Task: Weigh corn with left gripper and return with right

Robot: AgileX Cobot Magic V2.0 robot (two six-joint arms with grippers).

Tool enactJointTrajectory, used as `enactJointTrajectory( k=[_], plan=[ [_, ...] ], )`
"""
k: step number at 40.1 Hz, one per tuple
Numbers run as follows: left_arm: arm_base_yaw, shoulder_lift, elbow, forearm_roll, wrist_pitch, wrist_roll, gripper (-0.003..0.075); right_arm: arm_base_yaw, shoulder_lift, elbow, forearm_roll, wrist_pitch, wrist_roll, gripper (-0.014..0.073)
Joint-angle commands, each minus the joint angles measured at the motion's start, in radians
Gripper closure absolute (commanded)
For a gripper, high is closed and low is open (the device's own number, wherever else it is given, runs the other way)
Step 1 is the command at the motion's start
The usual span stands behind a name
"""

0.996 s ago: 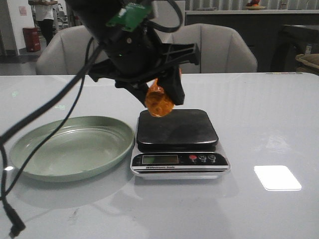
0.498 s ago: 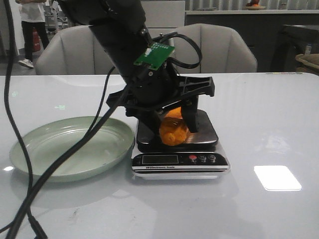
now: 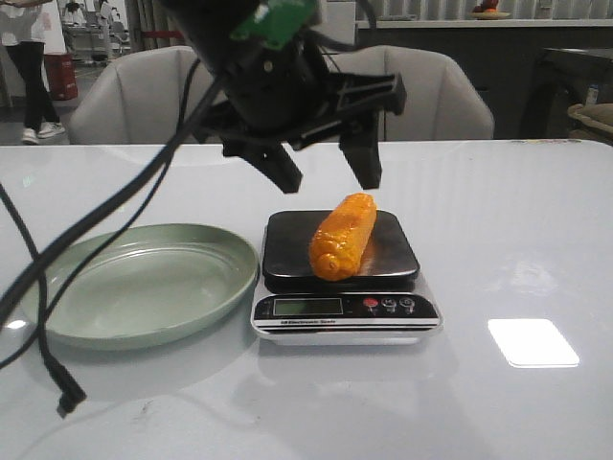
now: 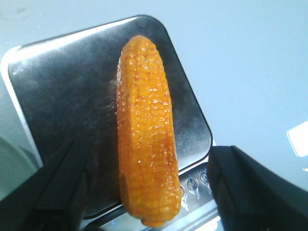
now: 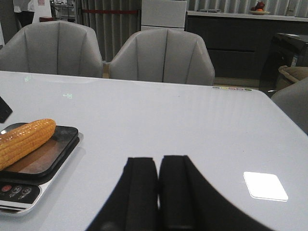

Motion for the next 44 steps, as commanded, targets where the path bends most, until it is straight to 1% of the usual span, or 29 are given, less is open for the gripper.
enactJointTrajectory(
  k=[1,15,26,37,44],
  plan=[
    [0.0,-0.126,0.015,0.024,-0.054,0.002,0.0191,-0.003,-0.02,0.003,-0.01,-0.084,-0.005,0.0428],
    [0.01,-0.469,0.266,0.061,-0.141,0.002,0.0191,-0.003,-0.02,0.003,-0.01,-0.084,-0.005,0.0428],
    [0.01,-0.798,0.494,0.145,-0.201,0.002,0.0191,-0.003,-0.02,0.003,-0.01,-0.084,-0.005,0.0428],
    [0.01,-1.138,0.692,0.235,-0.212,0.004,0.0191,-0.003,-0.02,0.003,-0.01,-0.084,-0.005,0.0428],
    [0.01,-1.363,0.801,0.273,-0.182,0.016,0.0191,-0.003,-0.02,0.003,-0.01,-0.084,-0.005,0.0428]
  ],
)
